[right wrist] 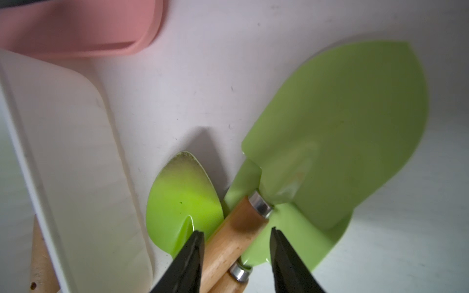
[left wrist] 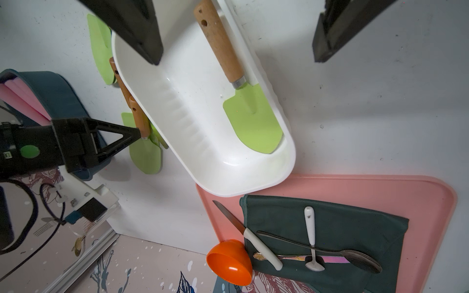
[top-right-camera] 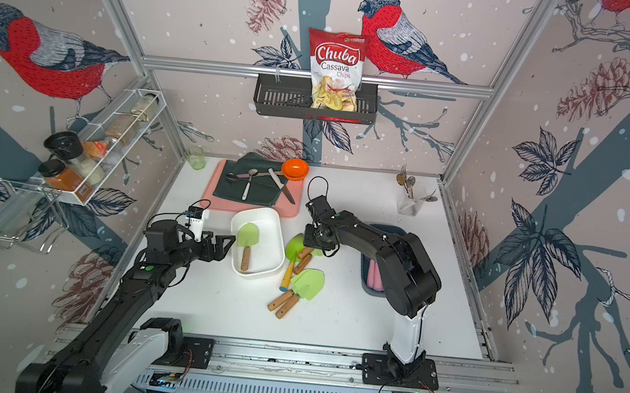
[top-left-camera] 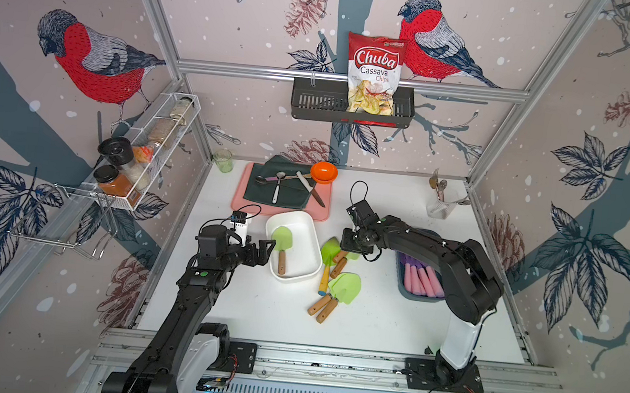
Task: Sort the small shovels by color and place them into the storage box
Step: Pick up the shovel from the center of the board.
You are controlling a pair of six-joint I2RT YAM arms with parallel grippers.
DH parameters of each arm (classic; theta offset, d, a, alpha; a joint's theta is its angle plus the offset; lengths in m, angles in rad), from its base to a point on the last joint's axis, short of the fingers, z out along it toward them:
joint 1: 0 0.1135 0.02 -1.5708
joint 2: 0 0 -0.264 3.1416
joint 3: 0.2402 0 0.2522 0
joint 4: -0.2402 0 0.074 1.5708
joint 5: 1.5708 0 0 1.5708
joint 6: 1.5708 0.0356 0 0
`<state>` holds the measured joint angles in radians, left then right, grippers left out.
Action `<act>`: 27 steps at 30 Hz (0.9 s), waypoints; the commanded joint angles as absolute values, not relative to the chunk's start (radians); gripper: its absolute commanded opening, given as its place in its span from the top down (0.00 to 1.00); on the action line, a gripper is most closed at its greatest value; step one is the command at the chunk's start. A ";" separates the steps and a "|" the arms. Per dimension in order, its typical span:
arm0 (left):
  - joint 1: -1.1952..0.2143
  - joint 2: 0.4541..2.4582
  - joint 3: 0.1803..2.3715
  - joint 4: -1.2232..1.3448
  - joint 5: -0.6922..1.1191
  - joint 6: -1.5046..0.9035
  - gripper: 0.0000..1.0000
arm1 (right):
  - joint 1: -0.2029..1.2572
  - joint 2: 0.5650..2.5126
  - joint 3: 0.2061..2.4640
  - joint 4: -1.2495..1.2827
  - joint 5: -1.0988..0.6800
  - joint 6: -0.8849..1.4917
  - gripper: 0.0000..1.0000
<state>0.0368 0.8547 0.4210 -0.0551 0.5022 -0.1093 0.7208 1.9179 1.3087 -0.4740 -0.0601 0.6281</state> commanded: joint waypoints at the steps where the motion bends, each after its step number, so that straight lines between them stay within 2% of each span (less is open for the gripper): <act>1: 0.038 0.844 0.410 0.002 0.532 -0.127 0.04 | 0.734 1.940 1.331 -0.553 0.007 0.653 0.49; 8: 0.036 0.818 0.384 0.027 0.552 -0.142 0.04 | 0.726 1.978 1.320 -0.510 -0.002 0.665 0.51; 12: 0.032 0.813 0.373 0.042 0.564 -0.152 0.04 | 0.724 2.019 1.351 -0.531 0.002 0.664 0.59; 18: 0.028 0.831 0.373 0.053 0.558 -0.161 0.04 | 0.720 2.023 1.387 -0.592 0.038 0.647 0.81; 21: 0.029 0.857 0.380 0.061 0.555 -0.163 0.04 | 0.719 2.008 1.408 -0.631 0.070 0.636 0.87; 27: 0.029 0.885 0.387 0.063 0.560 -0.165 0.04 | 0.722 1.907 1.378 -0.600 0.099 0.633 0.94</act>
